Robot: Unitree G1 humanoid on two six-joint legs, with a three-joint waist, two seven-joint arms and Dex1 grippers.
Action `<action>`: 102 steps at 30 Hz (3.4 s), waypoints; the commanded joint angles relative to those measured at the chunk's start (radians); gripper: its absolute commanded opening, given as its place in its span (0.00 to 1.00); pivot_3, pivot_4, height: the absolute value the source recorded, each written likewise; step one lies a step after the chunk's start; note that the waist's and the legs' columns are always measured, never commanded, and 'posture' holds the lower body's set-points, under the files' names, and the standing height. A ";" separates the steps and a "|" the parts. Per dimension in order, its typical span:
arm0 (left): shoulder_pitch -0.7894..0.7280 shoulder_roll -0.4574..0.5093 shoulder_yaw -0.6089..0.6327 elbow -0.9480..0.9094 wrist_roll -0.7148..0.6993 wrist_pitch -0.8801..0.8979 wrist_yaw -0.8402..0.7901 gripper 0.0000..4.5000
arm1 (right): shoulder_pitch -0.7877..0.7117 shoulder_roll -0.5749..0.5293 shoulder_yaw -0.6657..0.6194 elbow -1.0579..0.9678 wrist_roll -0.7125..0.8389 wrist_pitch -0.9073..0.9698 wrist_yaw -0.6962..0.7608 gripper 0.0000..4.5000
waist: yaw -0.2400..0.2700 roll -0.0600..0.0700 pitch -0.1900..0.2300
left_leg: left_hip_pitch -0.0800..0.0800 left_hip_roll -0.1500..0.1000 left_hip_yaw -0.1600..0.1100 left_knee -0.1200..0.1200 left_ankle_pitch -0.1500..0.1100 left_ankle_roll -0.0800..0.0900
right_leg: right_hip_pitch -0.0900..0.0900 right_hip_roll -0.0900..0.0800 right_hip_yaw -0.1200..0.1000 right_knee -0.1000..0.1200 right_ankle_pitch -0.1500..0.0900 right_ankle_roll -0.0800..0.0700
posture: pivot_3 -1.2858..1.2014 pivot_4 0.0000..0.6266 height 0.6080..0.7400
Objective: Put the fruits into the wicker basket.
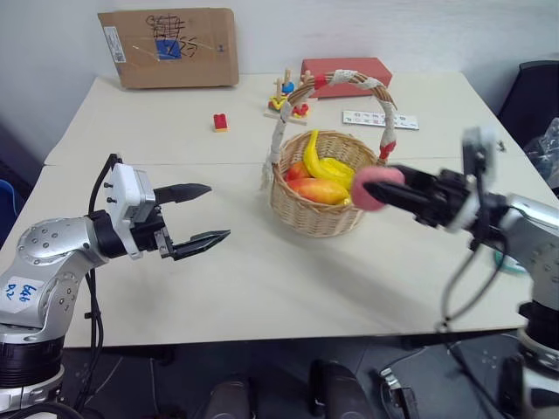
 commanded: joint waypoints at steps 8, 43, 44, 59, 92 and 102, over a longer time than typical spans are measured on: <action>-0.002 -0.037 0.027 -0.045 -0.048 0.029 0.065 1.00 | 0.001 0.160 0.069 0.083 -0.186 -0.287 -0.120 1.00 | -0.004 0.000 -0.001 | -0.014 -0.004 0.008 -0.001 0.000 0.002 | -0.013 -0.001 -0.004 0.000 0.000 -0.001 | 0.52 0.24 1.00; -0.024 -0.006 0.033 -0.076 -0.078 0.047 0.025 1.00 | -0.675 -0.071 0.238 1.511 -0.600 -1.008 0.958 0.81 | -0.029 0.000 0.001 | -0.011 -0.001 0.012 0.001 0.004 0.003 | -0.010 -0.001 -0.001 -0.001 0.003 0.001 | 0.52 0.24 1.00; -0.015 -0.006 0.039 -0.087 -0.081 0.050 0.032 1.00 | -0.678 -0.066 0.231 1.517 -0.603 -1.009 0.956 0.73 | -0.028 0.000 0.001 | -0.011 -0.001 0.012 0.001 0.004 0.003 | -0.010 -0.001 -0.001 -0.001 0.003 0.001 | 0.52 0.24 1.00; -0.044 -0.044 -0.017 -0.062 -0.077 0.032 0.041 1.00 | -0.378 -0.220 0.012 1.057 -0.405 -0.723 0.904 0.05 | -0.012 0.000 0.001 | -0.013 -0.002 0.009 0.002 0.004 0.002 | -0.010 -0.002 -0.003 -0.001 0.003 0.001 | 0.52 0.24 1.00; -0.081 0.013 -0.046 0.125 0.033 -0.071 -0.116 1.00 | 0.320 -0.405 -0.483 0.589 -0.260 -0.775 0.449 0.99 | 0.002 0.001 0.001 | -0.009 -0.002 0.015 0.001 0.005 0.003 | -0.009 -0.001 0.001 -0.002 0.003 0.002 | 0.52 0.24 1.00; 0.340 0.099 0.054 0.101 0.217 -0.269 -0.134 1.00 | 0.865 -0.397 -0.474 0.317 -0.243 -0.835 0.809 0.99 | -0.004 0.001 0.001 | -0.006 -0.001 0.016 -0.001 0.004 0.004 | -0.008 -0.001 0.003 -0.006 0.004 0.002 | 0.52 0.24 1.00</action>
